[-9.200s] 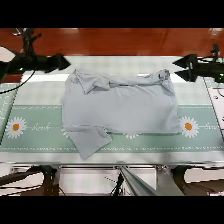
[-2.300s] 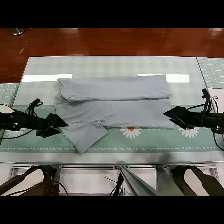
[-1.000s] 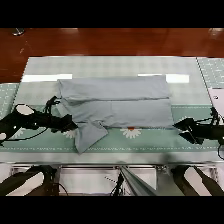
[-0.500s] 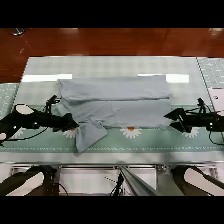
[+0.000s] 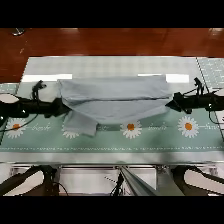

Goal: Fold the shirts.

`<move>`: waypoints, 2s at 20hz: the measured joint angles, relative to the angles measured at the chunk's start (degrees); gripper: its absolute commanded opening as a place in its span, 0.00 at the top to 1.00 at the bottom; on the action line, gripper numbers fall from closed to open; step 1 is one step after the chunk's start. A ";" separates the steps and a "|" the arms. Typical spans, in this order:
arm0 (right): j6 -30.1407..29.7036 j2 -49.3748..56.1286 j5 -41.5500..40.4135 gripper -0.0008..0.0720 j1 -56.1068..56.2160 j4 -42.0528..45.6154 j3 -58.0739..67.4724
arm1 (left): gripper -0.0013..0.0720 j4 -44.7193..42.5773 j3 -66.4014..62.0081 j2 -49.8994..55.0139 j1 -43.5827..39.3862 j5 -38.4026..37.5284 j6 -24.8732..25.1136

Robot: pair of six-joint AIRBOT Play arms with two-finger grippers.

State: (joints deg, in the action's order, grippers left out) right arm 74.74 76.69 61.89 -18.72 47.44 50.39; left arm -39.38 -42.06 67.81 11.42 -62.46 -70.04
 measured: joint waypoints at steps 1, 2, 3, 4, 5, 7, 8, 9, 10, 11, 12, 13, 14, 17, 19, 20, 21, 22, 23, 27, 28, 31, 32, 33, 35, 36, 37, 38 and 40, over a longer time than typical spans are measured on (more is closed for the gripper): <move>0.31 0.39 -0.28 0.95 0.26 0.00 2.32 | 0.95 0.81 -2.99 1.11 0.55 0.37 0.00; 0.66 1.14 -1.09 0.95 0.52 -0.02 4.72 | 0.95 1.36 -6.08 2.64 0.68 0.68 -0.04; 0.79 2.10 -1.77 0.95 0.79 -0.50 7.26 | 0.95 1.97 -9.75 4.74 0.66 0.87 -0.24; 0.98 3.28 -2.40 0.95 1.01 -1.18 9.62 | 0.95 2.16 -13.62 7.32 0.50 1.29 -0.83; 1.18 4.72 -2.95 0.95 1.25 -1.90 11.96 | 0.95 2.56 -17.44 10.03 0.35 1.44 -1.51; 1.29 8.48 -3.98 0.95 2.01 -4.31 17.05 | 0.95 2.82 -25.55 16.41 0.17 1.88 -3.54; 1.33 10.43 -4.26 0.95 2.51 -5.14 19.23 | 0.95 2.84 -29.40 19.82 0.07 1.81 -4.59; 1.40 12.63 -4.66 0.95 3.02 -5.73 21.55 | 0.95 3.02 -32.61 22.80 -0.02 1.42 -5.62; 1.68 14.69 -4.87 0.95 3.41 -6.43 23.58 | 0.95 3.04 -35.54 25.94 -0.11 0.87 -6.62; 1.92 16.90 -5.05 0.95 3.76 -6.71 25.51 | 0.95 3.02 -37.68 28.55 -0.17 0.46 -7.30; 2.27 18.73 -5.25 0.95 4.02 -7.10 27.06 | 0.95 3.13 -39.43 31.02 -0.28 -0.61 -7.87; 2.49 20.48 -5.31 0.93 4.17 -7.56 28.35 | 0.92 3.13 -40.63 33.11 -0.35 -1.49 -8.26; 2.71 21.90 -5.38 0.58 4.31 -7.76 29.24 | 0.58 3.08 -41.53 35.08 -0.35 -2.78 -8.48; 2.60 24.61 -5.38 0.13 4.11 -8.26 31.08 | 0.03 3.15 -43.45 38.58 0.35 -6.21 -9.77; 2.21 25.33 -4.37 0.13 2.58 -8.22 32.76 | 0.03 2.56 -45.59 39.34 2.64 -9.44 -10.43; 2.21 25.59 -3.19 0.13 1.33 -7.96 33.68 | 0.03 1.55 -46.56 39.23 4.15 -11.47 -10.80; 2.19 25.70 -1.84 0.13 -0.07 -7.80 34.42 | 0.03 -0.42 -47.32 38.66 5.88 -13.70 -11.26; 2.21 25.86 -0.70 0.13 -1.70 -7.76 35.04 | 0.03 -3.04 -47.71 37.51 7.50 -15.58 -11.47; 2.34 25.99 0.24 0.13 -3.19 -6.91 35.41 | 0.03 -6.34 -47.60 36.00 8.94 -17.18 -11.52; 4.90 26.91 3.41 0.14 -6.51 -0.63 36.17 | 0.03 -18.60 -37.18 23.93 12.50 -13.14 -11.45; 5.55 27.45 3.39 0.14 -6.69 0.37 36.30 | 0.03 -19.17 -32.96 19.96 12.55 -9.92 -10.73; 6.10 29.42 4.13 0.14 -5.75 0.76 36.41 | 0.03 -19.56 -19.96 8.74 10.80 0.92 -10.12; 5.84 30.23 4.07 0.14 -5.09 0.20 36.54 | 0.03 -19.34 -17.09 6.29 9.86 3.41 -10.19; 5.49 30.99 3.87 0.14 -4.33 -0.68 36.61 | 0.03 -19.04 -14.82 4.33 8.66 5.03 -10.38; 4.74 32.44 4.04 0.14 -2.29 -2.21 36.70 | 0.03 -18.01 -12.11 2.14 5.64 7.08 -10.38; 4.52 33.07 4.09 0.14 -1.18 -3.10 36.76 | 0.03 -17.75 -11.32 1.60 3.96 7.69 -10.40; 4.37 33.55 4.17 0.14 -0.17 -3.87 36.79 | 0.03 -17.49 -10.73 1.22 2.10 8.92 -10.47; 4.26 33.92 4.17 0.24 0.92 -4.24 36.79 | 0.03 -17.29 -10.27 1.09 0.42 9.42 -10.56; 4.11 34.53 4.28 0.91 2.60 -3.82 36.85 | 0.09 -16.61 -9.75 1.14 -2.89 10.45 -10.58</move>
State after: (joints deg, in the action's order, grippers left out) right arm 78.85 111.22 66.17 -16.12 43.62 87.24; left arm -55.99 -51.81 68.95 8.54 -52.01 -80.62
